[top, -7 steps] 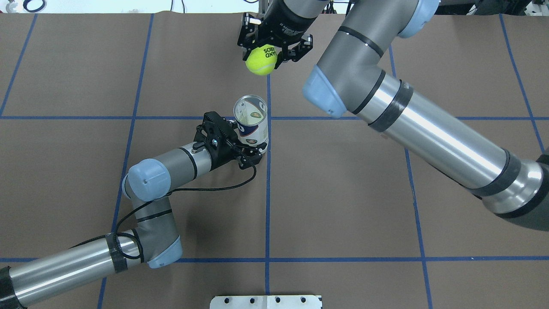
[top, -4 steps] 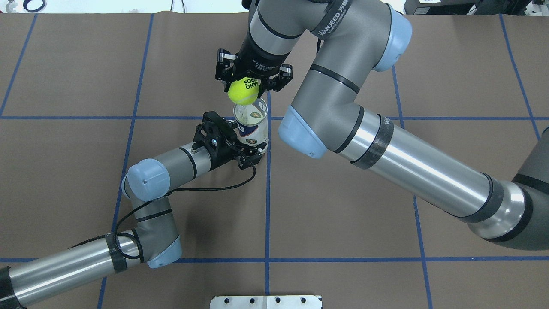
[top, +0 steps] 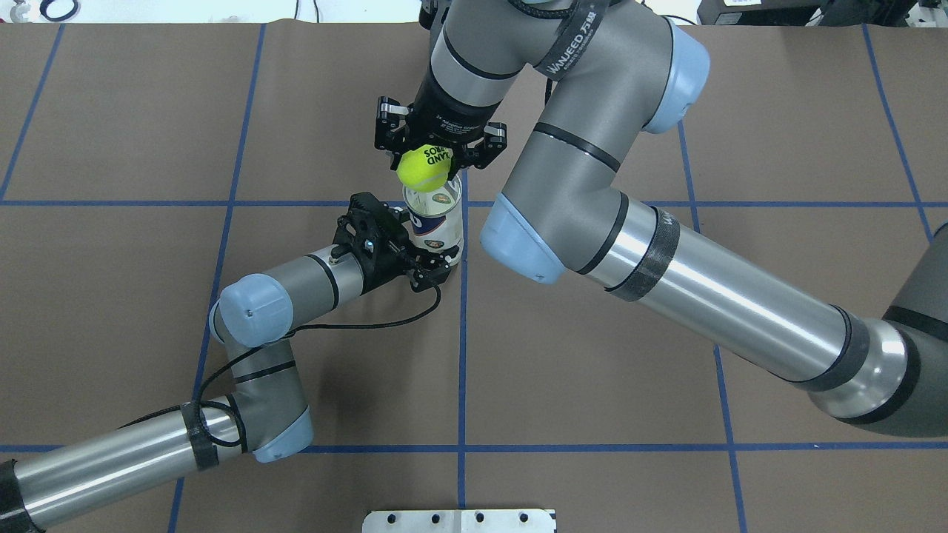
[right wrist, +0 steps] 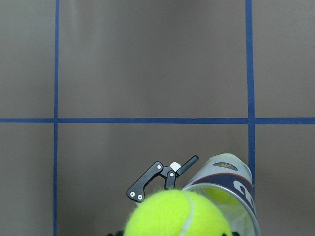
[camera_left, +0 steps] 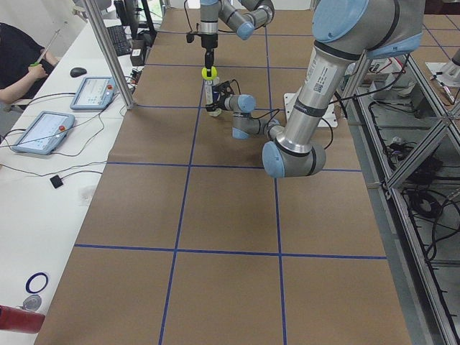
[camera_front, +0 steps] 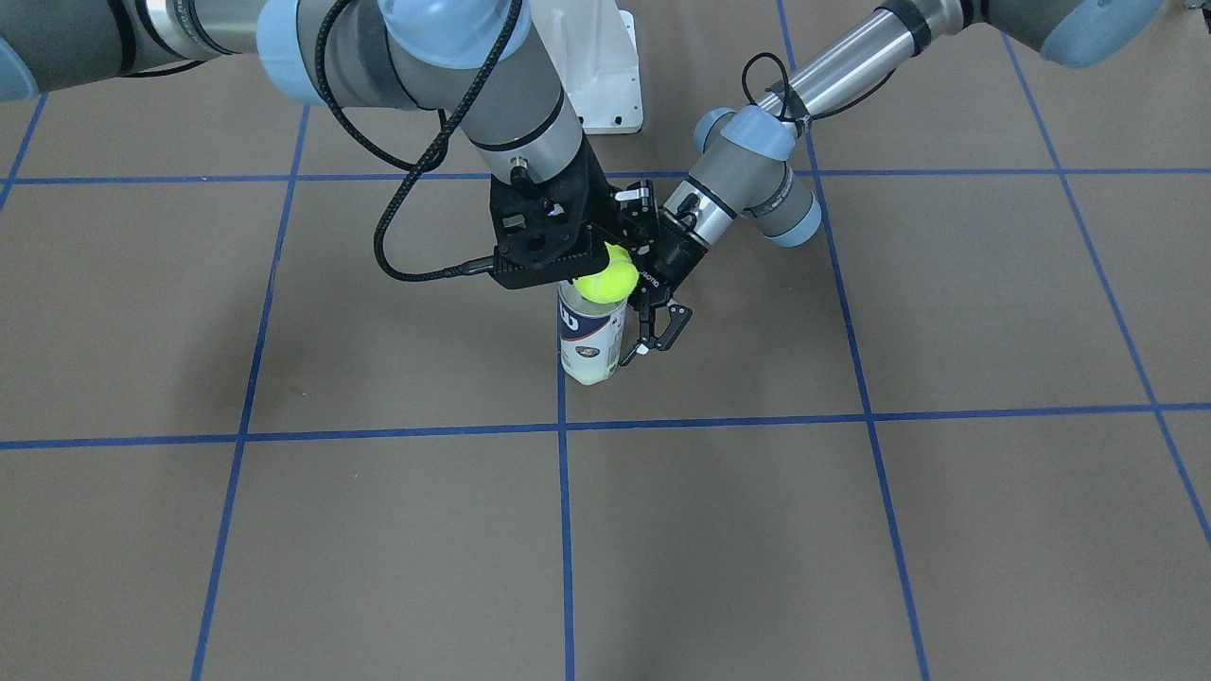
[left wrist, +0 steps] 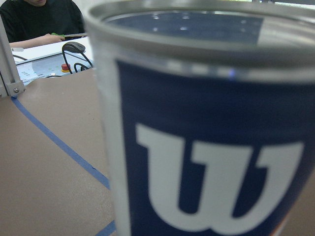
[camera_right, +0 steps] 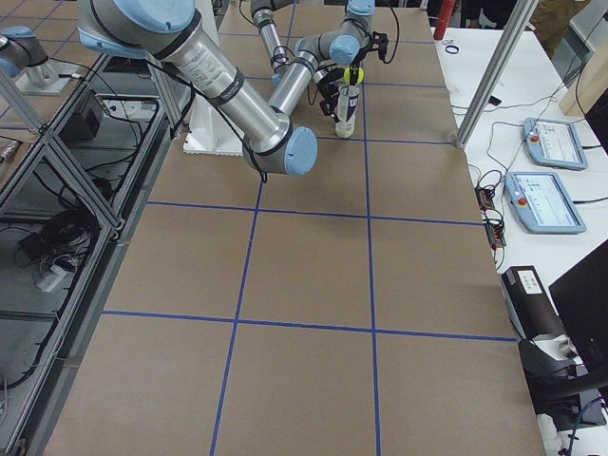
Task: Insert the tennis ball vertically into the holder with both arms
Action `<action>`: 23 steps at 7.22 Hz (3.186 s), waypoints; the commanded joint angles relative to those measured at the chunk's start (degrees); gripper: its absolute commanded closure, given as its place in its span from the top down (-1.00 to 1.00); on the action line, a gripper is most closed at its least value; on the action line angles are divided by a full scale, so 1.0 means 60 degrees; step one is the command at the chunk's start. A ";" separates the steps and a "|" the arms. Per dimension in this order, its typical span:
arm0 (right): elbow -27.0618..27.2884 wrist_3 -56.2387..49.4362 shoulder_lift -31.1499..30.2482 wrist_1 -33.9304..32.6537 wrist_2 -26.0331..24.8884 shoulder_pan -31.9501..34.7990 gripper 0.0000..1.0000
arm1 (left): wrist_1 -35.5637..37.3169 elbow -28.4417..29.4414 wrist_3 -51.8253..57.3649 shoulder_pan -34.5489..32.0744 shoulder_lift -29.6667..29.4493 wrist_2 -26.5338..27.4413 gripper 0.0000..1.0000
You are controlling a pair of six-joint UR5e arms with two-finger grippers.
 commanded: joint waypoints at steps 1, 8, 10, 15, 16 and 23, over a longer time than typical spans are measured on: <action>0.0326 0.0000 -0.0048 -0.0516 0.0028 -0.0001 -1.00 | 0.0000 0.0003 0.0000 0.0000 0.0001 0.0000 0.98; 0.0357 0.0000 -0.0107 -0.0533 -0.0060 -0.0059 0.96 | 0.0000 0.0003 0.0000 -0.0015 0.0030 0.0000 0.98; 0.0371 0.0000 -0.0078 -0.0548 -0.0046 -0.0045 0.97 | 0.0030 0.0003 0.0015 -0.0014 0.0059 0.0000 0.98; 0.0693 0.0000 -0.0224 -0.0592 -0.0031 -0.0030 0.97 | 0.0000 -0.0128 -0.0015 -0.0073 0.0190 -0.0088 0.98; 0.1056 0.0000 -0.0456 -0.0693 -0.0002 -0.0030 0.97 | 0.0029 -0.0607 -0.0015 -0.0073 0.0641 -0.0102 0.98; 0.2537 -0.0189 -0.1407 -0.1866 0.0833 0.1738 0.98 | 0.1658 -0.3378 -0.0087 -0.1937 0.2769 -0.3354 0.98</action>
